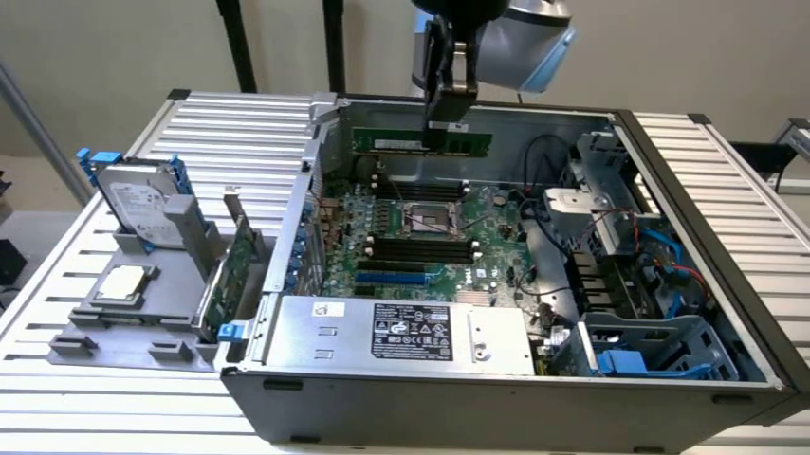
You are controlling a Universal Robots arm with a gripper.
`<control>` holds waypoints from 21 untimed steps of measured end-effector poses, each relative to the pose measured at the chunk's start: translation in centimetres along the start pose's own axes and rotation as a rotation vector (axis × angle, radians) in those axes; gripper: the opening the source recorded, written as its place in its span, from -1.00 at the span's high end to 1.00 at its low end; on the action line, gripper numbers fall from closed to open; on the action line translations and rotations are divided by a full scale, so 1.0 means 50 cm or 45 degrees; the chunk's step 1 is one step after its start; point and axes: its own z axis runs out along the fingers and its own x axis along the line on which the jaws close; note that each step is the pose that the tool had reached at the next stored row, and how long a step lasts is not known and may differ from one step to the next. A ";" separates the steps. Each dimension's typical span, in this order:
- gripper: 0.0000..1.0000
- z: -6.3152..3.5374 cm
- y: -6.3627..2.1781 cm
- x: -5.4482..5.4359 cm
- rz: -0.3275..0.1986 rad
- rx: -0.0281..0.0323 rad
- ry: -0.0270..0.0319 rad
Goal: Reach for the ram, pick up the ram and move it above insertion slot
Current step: 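Pick up the ram and move it above insertion slot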
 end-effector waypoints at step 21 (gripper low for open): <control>0.73 0.046 -0.063 -0.031 0.041 0.0002 -0.0019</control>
